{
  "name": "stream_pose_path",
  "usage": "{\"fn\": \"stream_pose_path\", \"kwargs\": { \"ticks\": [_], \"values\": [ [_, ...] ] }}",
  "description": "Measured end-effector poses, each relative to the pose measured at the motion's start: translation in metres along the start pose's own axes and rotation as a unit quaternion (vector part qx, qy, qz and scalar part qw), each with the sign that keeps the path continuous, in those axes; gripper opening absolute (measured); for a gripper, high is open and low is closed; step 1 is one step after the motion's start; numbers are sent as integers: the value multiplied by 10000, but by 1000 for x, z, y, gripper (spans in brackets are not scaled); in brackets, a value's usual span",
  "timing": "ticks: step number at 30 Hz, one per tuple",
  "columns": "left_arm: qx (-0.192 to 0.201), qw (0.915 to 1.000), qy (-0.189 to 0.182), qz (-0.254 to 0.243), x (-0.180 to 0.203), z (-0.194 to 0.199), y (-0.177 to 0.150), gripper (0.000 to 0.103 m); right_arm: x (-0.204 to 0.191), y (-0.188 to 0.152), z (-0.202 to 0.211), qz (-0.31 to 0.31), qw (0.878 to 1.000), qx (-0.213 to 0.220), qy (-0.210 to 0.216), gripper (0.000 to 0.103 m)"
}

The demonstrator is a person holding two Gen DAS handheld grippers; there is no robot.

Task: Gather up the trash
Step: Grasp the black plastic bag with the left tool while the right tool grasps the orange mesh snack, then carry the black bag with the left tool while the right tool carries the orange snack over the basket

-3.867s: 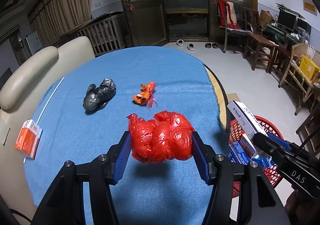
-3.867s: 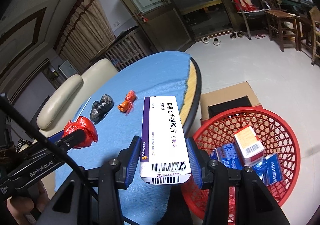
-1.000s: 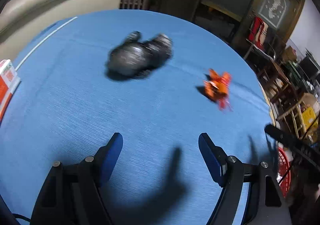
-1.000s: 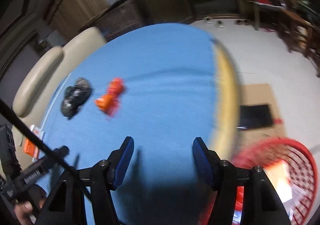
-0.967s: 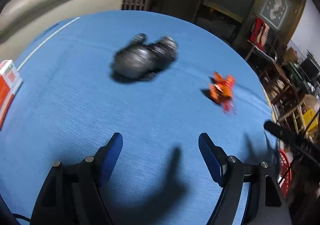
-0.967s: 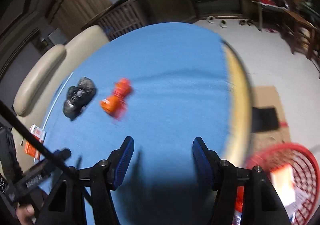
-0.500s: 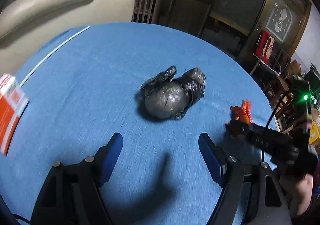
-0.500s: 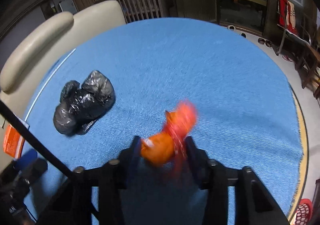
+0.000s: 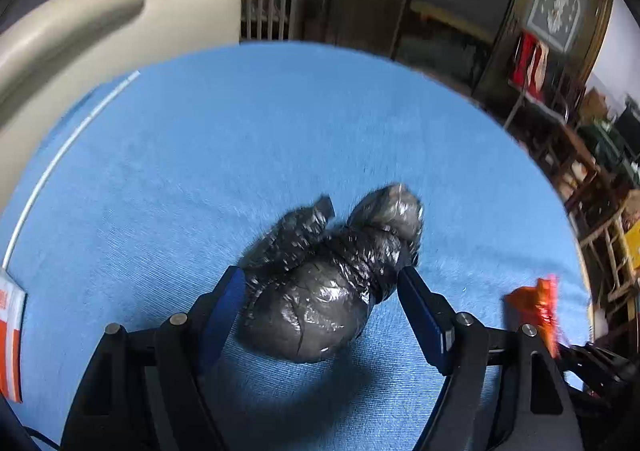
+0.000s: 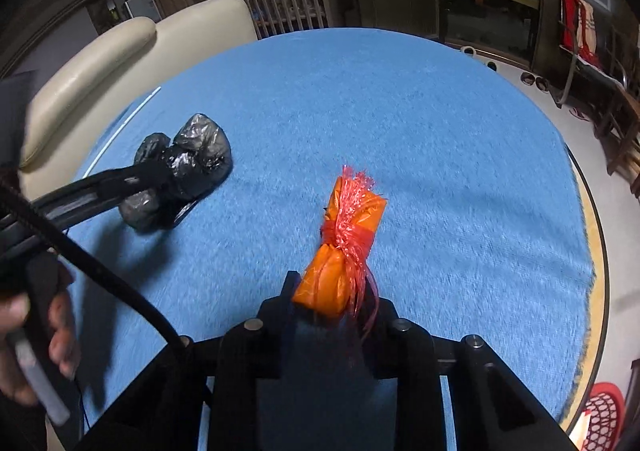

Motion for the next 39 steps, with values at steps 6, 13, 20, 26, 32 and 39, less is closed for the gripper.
{"fn": "stream_pose_path", "kwargs": {
  "ticks": [6,13,20,26,32,39],
  "values": [
    [-238,9997,-108,-13,10,4,-21,31,5,-11,20,-63,9999,42,128,28],
    [-54,9998,150,104,12,43,-49,30,-3,-28,46,-80,9993,163,327,28],
    [263,9991,337,9,30,89,-68,29,-16,-55,82,-50,9979,381,516,28],
    [480,9981,386,-29,35,120,-92,29,-20,-73,108,-58,9969,537,576,28],
    [585,9976,376,48,37,141,-114,29,-23,-91,131,-53,9959,690,589,28],
    [740,9965,372,85,37,163,-136,29,-29,-102,150,-29,9947,815,623,28]
  ]
}}
Point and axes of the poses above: each gripper's, at about its wrist camera, not at the fingertips, and z roughly against the way its jaws point, x to its right, y to its top, the point moved 7 cm from there along -z, roughly the way its jaws point, and after that the axes turned 5 degrees about -y, right-handed, at the moved point
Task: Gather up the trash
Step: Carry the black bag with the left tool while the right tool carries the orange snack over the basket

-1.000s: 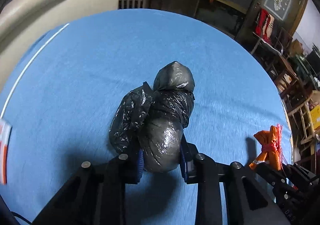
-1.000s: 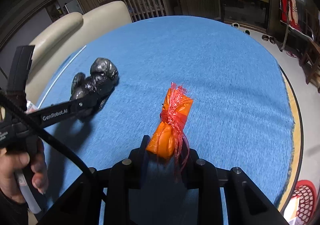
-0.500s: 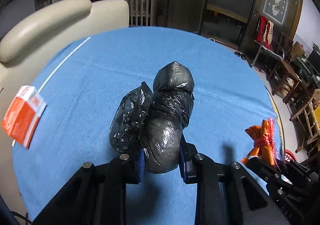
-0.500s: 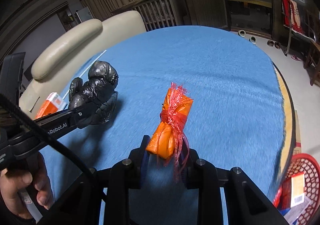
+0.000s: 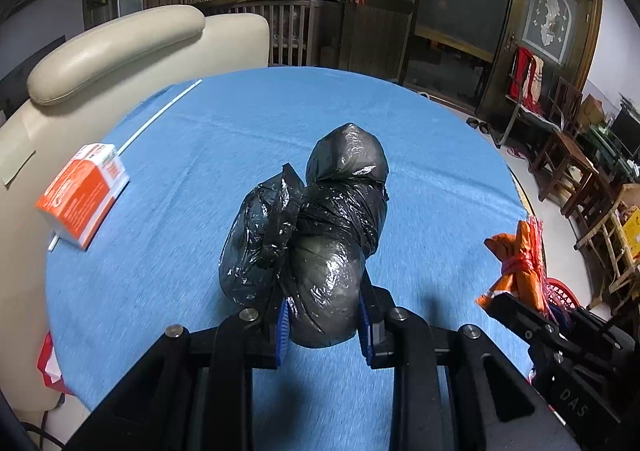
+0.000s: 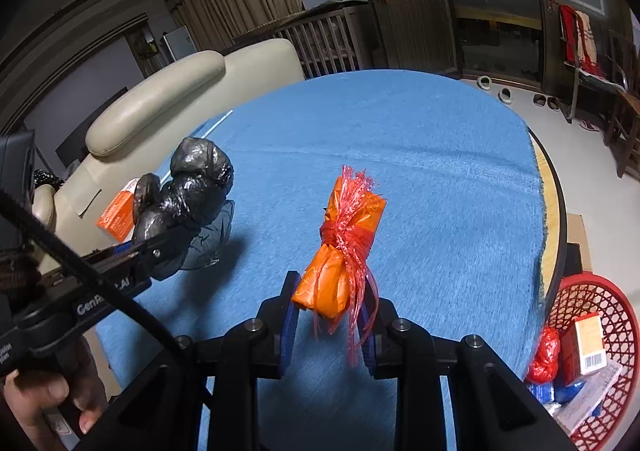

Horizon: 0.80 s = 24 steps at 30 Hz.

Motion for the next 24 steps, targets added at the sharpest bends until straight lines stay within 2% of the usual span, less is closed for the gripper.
{"fn": "stream_pose_path", "kwargs": {
  "ticks": [14,24],
  "values": [
    [12,9999,-94,129,1,12,-30,29,11,-18,7,-153,9999,27,4,28],
    [-114,9997,-132,-181,28,12,-43,29,27,-25,18,-387,9991,147,47,28]
  ]
}}
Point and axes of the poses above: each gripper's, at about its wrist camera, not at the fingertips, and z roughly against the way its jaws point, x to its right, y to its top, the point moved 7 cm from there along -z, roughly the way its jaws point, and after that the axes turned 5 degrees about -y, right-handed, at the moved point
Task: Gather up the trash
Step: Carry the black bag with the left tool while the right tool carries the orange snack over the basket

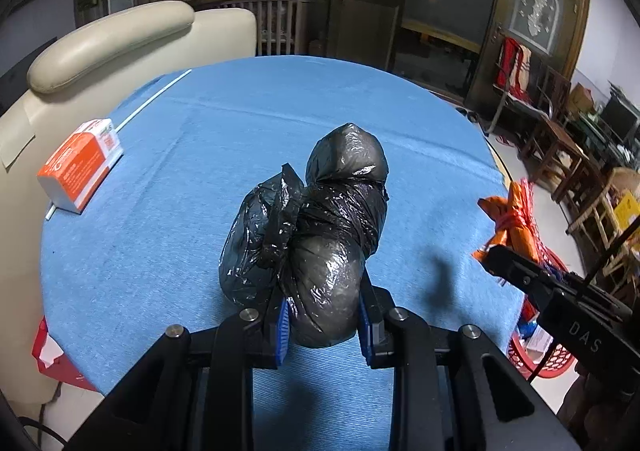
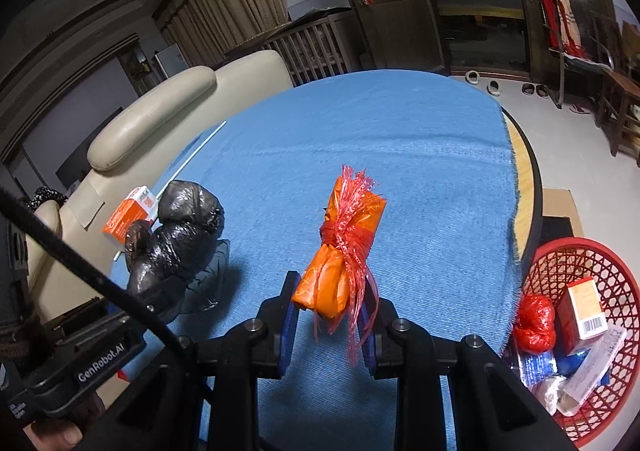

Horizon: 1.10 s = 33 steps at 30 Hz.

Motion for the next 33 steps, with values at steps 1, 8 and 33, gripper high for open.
{"fn": "stream_pose_path", "kwargs": {
  "ticks": [1,8,33],
  "values": [
    [-3,10000,-1,-38,3,0,0,29,1,0,1,-25,10000,8,5,28],
    [-36,9998,-36,-217,20,1,-3,29,11,-3,8,-198,9997,100,35,28],
    [-71,9940,-431,-1005,86,-7,8,29,42,-21,45,-760,9963,349,-187,28]
  ]
}}
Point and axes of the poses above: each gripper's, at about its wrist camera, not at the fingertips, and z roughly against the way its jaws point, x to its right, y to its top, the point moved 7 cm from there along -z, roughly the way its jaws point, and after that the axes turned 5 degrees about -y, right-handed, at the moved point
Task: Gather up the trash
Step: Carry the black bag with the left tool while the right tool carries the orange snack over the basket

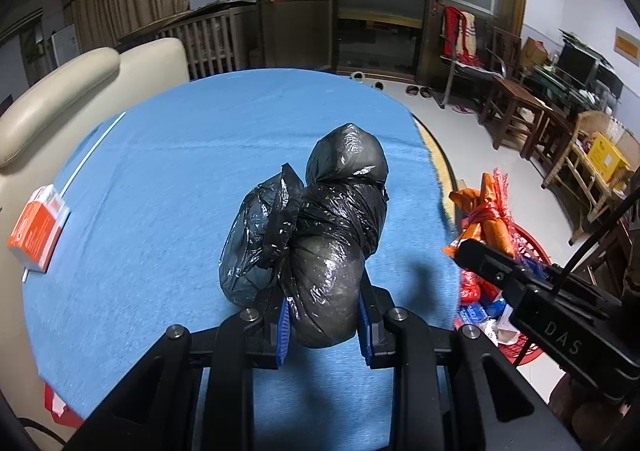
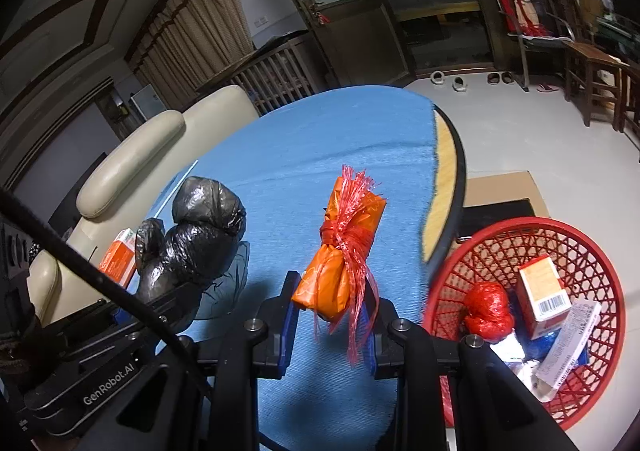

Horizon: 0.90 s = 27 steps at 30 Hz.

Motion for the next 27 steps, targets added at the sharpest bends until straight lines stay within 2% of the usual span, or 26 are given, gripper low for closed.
{"fn": "stream_pose_path", "kwargs": {
  "ticks": [10,27],
  "values": [
    [-34,9995,-157,-280,24,-5,3,29,25,3,14,-206,9997,24,-114,28],
    [-207,9971,-349,-638,40,-13,4,28,76,5,28,-661,9970,139,-380,28]
  ]
}}
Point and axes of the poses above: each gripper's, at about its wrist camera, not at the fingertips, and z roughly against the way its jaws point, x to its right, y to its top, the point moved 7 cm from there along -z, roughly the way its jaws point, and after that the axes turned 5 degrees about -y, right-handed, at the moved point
